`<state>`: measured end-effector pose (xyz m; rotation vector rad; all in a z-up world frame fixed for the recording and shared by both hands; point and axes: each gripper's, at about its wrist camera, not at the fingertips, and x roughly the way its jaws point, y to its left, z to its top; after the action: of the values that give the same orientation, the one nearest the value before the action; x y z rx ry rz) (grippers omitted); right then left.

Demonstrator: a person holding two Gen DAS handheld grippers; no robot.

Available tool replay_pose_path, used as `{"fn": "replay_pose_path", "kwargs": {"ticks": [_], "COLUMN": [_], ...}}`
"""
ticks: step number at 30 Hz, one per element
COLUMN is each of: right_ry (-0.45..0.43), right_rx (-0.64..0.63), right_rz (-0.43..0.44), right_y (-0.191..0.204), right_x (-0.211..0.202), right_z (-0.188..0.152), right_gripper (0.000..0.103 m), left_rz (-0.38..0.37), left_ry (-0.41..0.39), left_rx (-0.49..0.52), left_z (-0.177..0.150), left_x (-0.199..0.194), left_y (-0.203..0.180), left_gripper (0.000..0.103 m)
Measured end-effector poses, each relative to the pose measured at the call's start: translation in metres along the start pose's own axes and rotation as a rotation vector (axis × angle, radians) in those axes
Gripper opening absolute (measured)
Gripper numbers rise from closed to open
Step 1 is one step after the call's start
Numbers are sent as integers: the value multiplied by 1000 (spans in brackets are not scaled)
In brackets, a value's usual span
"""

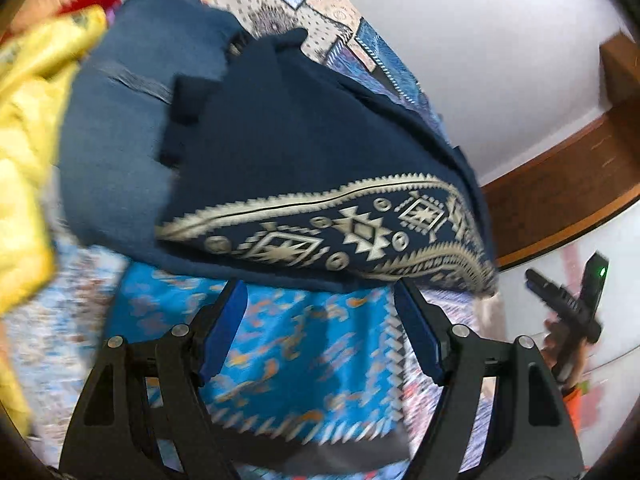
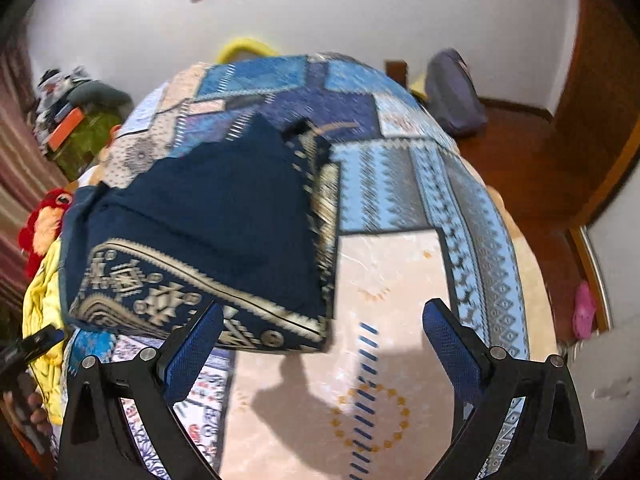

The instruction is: Fold large clothes

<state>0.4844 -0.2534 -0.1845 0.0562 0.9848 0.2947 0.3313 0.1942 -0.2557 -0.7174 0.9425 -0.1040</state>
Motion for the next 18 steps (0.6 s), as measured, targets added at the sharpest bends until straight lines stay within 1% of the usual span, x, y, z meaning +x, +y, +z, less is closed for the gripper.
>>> {"fn": "replay_pose_path", "kwargs": {"ticks": [1,5,6,8,10,12,14,16,17,18], "right_ry": [-9,-35,-35,-34,-30,-15,16,39,48,51], "right_rx": [-17,-76,-93,-115,-134,-125,-117,-125,-135,-144], "right_rz": [6,40,48,57,63,62,86,122,130,123], "right_y": [5,28,35,43,53,61,69,80,88,96], "right_x": [-2,-4,-1,9,22,42,61,76,84,92], "right_z": [3,13,17,26,38,55,68,79,85,90], "right_gripper": [99,99,99,99,99,99,99,99,99,99], "left_rz": [-27,-90,-117,-171,-172,-162,-122,-122,-104,-76], "left_ry": [4,12,-15,-82,-110,-141,-155,-181,-200,-215], "left_rx": [-23,-119,-143,-139,-119,-108,-121,-151,-163,-171], "left_z": [2,8,8,10,12,16,24,34,39,43], "left_x": [7,31,34,33,35,37,43,48,49,50], "left_y": [2,19,23,26,25,23,25,29,30,30], "left_gripper": [75,75,75,75,75,75,75,75,72,63]}}
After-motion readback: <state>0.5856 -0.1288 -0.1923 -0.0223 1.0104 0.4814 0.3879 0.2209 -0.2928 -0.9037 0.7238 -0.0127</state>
